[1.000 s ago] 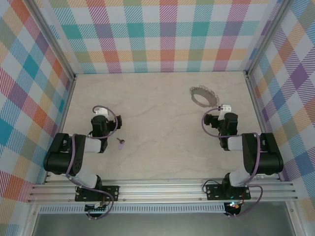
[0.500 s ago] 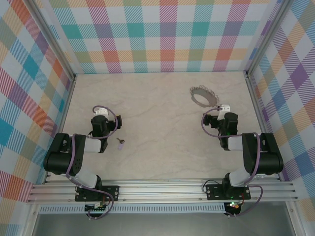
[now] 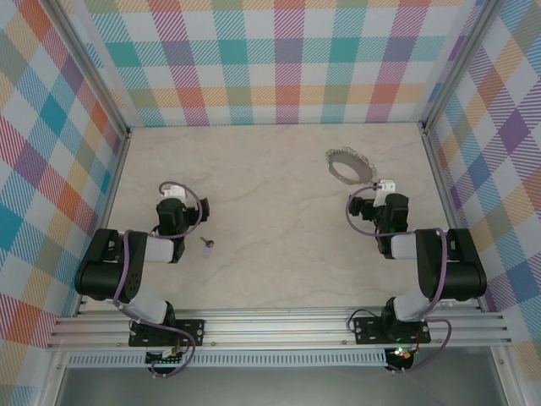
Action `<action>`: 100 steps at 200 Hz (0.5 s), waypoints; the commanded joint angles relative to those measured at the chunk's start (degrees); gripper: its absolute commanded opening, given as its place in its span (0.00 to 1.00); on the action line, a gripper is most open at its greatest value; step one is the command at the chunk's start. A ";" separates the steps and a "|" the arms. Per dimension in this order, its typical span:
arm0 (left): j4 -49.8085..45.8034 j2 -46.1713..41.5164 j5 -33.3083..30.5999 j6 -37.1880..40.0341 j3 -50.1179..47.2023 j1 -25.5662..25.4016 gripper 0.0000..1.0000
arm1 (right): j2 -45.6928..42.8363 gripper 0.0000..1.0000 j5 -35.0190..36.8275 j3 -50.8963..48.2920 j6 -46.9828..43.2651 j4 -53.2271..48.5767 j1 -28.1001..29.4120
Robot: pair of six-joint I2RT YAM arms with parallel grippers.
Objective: Put the keys on the keyring
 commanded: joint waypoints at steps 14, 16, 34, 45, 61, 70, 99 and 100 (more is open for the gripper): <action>-1.65 -0.68 2.50 2.13 1.86 0.38 1.00 | -3.02 1.00 3.33 1.28 1.30 -1.68 -0.47; -1.42 -0.68 2.30 2.19 1.77 0.36 1.00 | -3.60 1.00 3.79 1.42 1.47 -2.49 -0.47; -5.80 -2.61 -0.97 1.70 3.54 -0.26 1.00 | -8.92 1.00 4.77 3.65 1.73 -10.32 -0.52; -13.13 -4.28 -1.53 1.51 6.88 -0.34 1.00 | -12.11 1.00 6.68 5.62 3.25 -17.90 -0.47; -17.25 -6.50 -2.02 1.57 8.56 -0.44 1.00 | -15.80 1.00 9.42 8.88 6.04 -26.48 -0.47; -18.33 -7.75 -2.85 1.15 8.65 -0.43 1.00 | -17.56 1.00 13.77 11.00 10.79 -31.41 -0.51; -28.90 -12.94 -5.57 -2.86 12.87 -0.43 1.00 | -19.01 1.00 11.98 19.98 16.23 -47.07 -0.94; -29.45 -13.05 -5.59 -3.09 13.14 -0.43 1.00 | -18.86 1.00 11.39 20.27 16.19 -47.56 -0.97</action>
